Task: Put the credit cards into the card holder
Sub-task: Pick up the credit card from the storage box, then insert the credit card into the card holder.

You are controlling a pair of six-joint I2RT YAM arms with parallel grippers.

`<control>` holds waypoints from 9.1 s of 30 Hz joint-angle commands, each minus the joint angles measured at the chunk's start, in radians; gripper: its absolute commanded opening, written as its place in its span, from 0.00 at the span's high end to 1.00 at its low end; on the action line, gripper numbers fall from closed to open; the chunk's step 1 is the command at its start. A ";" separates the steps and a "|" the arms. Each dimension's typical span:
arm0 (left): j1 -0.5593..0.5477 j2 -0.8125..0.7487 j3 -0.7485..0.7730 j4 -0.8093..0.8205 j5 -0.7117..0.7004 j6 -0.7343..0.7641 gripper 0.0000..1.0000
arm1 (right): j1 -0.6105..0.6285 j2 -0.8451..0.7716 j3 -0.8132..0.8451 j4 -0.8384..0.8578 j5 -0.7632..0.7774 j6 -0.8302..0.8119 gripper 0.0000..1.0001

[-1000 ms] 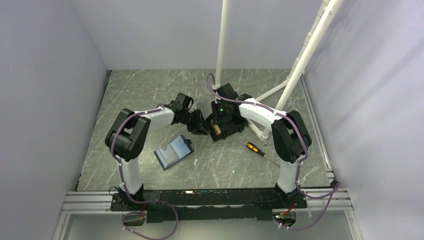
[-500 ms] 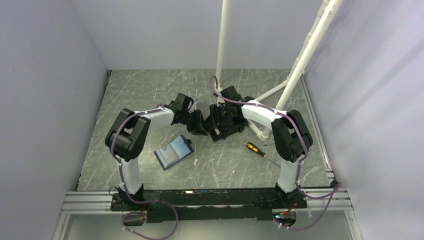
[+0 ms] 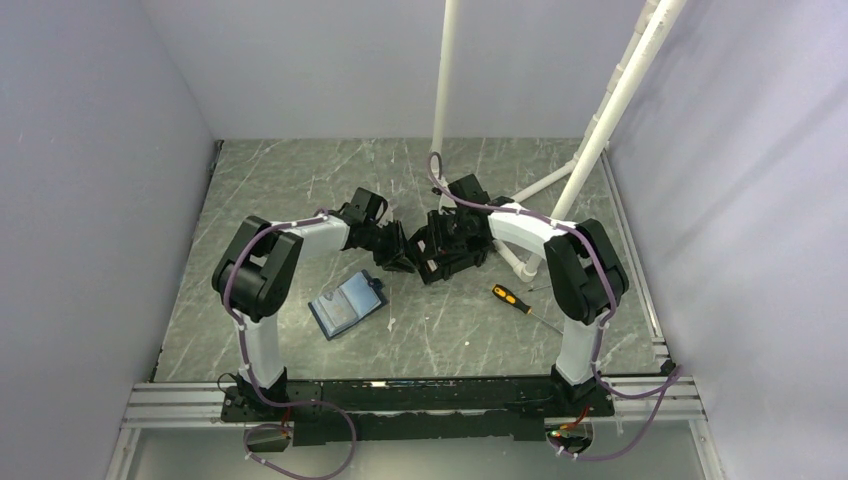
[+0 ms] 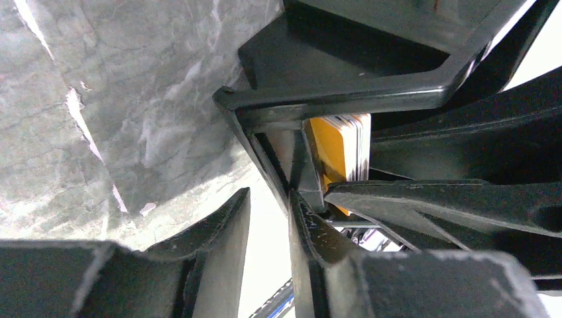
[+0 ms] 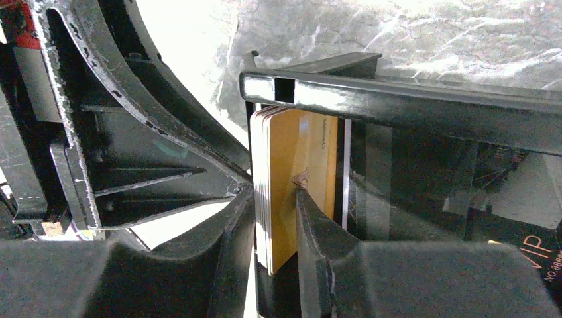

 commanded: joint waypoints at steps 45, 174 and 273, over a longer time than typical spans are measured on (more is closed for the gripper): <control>0.086 -0.277 -0.070 -0.078 -0.015 0.016 0.42 | -0.003 -0.238 0.126 -0.150 0.218 -0.042 1.00; 0.396 -0.658 -0.629 -0.186 -0.158 0.047 1.00 | 0.276 0.259 0.085 0.252 -0.158 0.052 0.82; 0.397 -0.675 -0.644 -0.281 -0.367 0.005 1.00 | 0.289 0.282 0.111 0.219 -0.166 0.039 0.87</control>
